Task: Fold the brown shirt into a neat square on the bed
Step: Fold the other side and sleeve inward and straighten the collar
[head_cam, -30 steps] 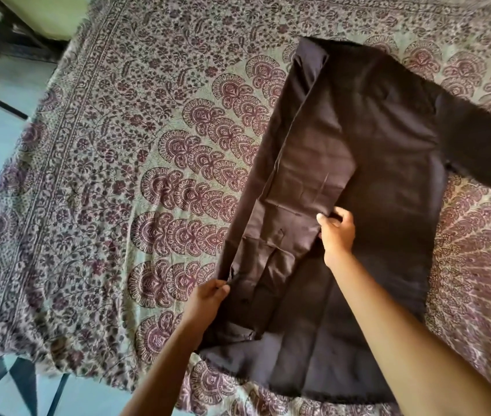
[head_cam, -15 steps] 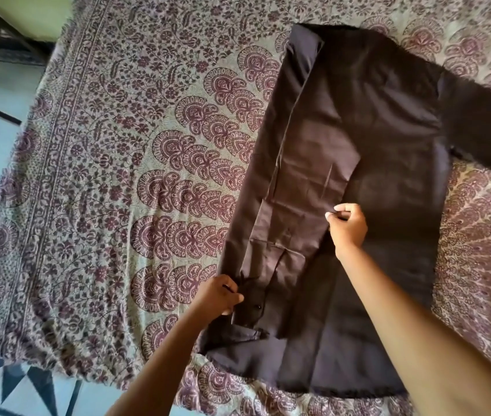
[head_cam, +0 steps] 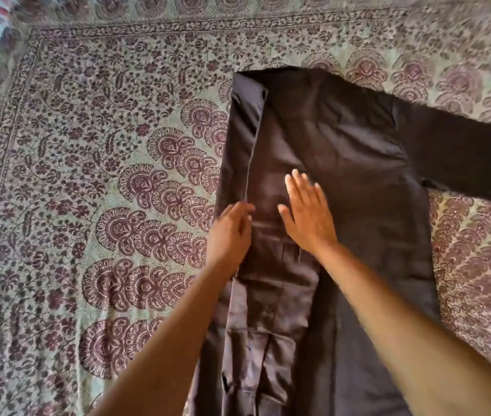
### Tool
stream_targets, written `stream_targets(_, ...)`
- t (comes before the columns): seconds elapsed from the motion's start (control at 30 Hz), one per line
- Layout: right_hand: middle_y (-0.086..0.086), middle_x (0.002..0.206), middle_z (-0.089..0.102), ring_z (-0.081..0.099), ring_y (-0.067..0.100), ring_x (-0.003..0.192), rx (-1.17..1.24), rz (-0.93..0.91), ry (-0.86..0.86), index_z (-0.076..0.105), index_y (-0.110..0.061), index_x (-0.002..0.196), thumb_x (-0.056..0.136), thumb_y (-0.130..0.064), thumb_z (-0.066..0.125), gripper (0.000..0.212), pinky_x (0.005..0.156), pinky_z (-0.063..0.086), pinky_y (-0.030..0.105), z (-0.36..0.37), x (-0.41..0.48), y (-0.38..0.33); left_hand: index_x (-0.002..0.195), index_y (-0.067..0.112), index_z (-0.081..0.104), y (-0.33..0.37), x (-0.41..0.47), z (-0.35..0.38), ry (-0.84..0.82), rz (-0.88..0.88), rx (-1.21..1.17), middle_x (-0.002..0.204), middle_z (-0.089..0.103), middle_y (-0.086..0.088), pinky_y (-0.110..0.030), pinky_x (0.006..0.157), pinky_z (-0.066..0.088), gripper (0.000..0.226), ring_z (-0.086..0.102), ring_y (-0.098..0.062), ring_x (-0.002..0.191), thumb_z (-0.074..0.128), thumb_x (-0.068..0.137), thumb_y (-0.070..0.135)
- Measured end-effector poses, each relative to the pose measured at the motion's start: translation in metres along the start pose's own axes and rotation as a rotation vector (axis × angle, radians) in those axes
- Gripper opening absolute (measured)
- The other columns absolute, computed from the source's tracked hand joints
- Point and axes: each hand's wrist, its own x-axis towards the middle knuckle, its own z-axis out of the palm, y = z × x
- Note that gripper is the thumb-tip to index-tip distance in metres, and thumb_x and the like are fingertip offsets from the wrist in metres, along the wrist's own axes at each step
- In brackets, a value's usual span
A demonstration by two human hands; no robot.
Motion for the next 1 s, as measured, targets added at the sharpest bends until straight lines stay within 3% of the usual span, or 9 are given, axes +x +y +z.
stream_targets(0.07,0.012,0.155,0.015,0.016,0.025,0.143,-0.053,0.051,-0.015,0.020,-0.008,0.146,0.089,-0.047,0.014,0.070,0.115,0.010,0.043,0.006,0.019,0.017,0.124,0.015,0.056,0.005,0.053,0.013,0.026,0.123,-0.022,0.128,0.057,-0.008,-0.036,0.093,0.045,0.035,0.055,-0.026,0.115,0.045,0.091,0.014)
stream_targets(0.13,0.013,0.155,0.016,0.018,0.027,0.143,-0.065,0.158,-0.002,0.021,-0.007,0.146,0.089,-0.050,0.013,0.072,0.115,0.010,0.044,0.012,0.027,0.040,0.140,0.018,0.041,0.009,0.102,0.024,-0.033,0.195,0.112,0.150,0.035,-0.006,-0.038,0.110,0.027,0.045,0.033,-0.021,0.137,0.044,0.094,0.022)
stream_targets(0.2,0.016,0.153,0.020,0.024,0.030,0.141,-0.084,0.236,0.045,0.025,-0.005,0.145,0.091,-0.050,0.018,0.071,0.114,0.014,0.047,0.015,0.030,0.062,0.148,0.021,0.021,0.010,0.151,0.035,-0.099,0.229,0.296,0.158,0.013,0.000,-0.038,0.116,0.008,0.055,0.010,-0.017,0.145,0.038,0.098,0.036)
stream_targets(0.27,0.016,0.154,0.019,0.023,0.030,0.141,-0.121,0.263,0.077,0.025,-0.005,0.145,0.092,-0.049,0.021,0.070,0.114,0.015,0.048,0.016,0.030,0.070,0.150,0.020,0.009,0.009,0.193,0.041,-0.150,0.256,0.417,0.159,0.003,0.002,-0.038,0.116,0.001,0.061,0.002,-0.015,0.146,0.031,0.098,0.044)
stream_targets(0.47,0.018,0.155,0.011,0.011,0.033,0.143,-0.115,0.411,0.187,0.023,-0.007,0.146,0.086,-0.036,0.035,0.067,0.113,0.003,0.050,0.008,0.056,0.063,0.150,0.018,0.010,0.007,0.257,0.060,-0.117,0.307,0.508,0.158,0.004,0.001,-0.039,0.117,-0.002,0.060,0.001,-0.014,0.146,0.026,0.099,0.046)
stream_targets(0.57,0.016,0.154,0.016,0.012,0.029,0.143,-0.072,0.252,0.245,0.026,-0.007,0.145,0.084,-0.028,0.037,0.066,0.115,0.004,0.045,0.002,0.080,0.037,0.149,0.019,0.010,0.003,0.260,0.067,-0.082,0.320,0.527,0.158,0.007,0.002,-0.037,0.117,-0.001,0.057,0.003,-0.013,0.146,0.024,0.100,0.043)
stream_targets(0.67,0.014,0.154,0.020,0.017,0.026,0.143,-0.028,0.058,0.195,0.024,-0.006,0.145,0.090,-0.035,0.032,0.062,0.115,0.008,0.041,0.015,0.096,0.011,0.149,0.021,0.011,0.001,0.262,0.059,-0.106,0.331,0.463,0.158,0.008,0.003,-0.036,0.116,-0.002,0.052,0.003,-0.011,0.145,0.023,0.101,0.036)
stream_targets(0.8,0.014,0.154,0.020,0.020,0.025,0.142,-0.032,0.074,0.109,0.022,-0.007,0.146,0.091,-0.043,0.026,0.065,0.116,0.011,0.040,0.032,0.099,0.017,0.149,0.028,0.014,-0.016,0.269,0.043,-0.137,0.531,0.684,0.158,0.011,0.002,-0.044,0.116,0.000,0.054,0.007,-0.016,0.146,0.021,0.097,0.044)
stream_targets(1.0,0.013,0.154,0.020,0.021,0.025,0.142,-0.030,-0.005,0.049,0.024,-0.007,0.146,0.093,-0.041,0.023,0.063,0.115,0.013,0.039,0.026,0.086,0.028,0.149,0.027,0.007,0.001,0.268,0.036,-0.203,0.441,0.733,0.159,0.003,0.001,-0.046,0.116,-0.001,0.055,0.004,-0.016,0.146,0.022,0.099,0.044)
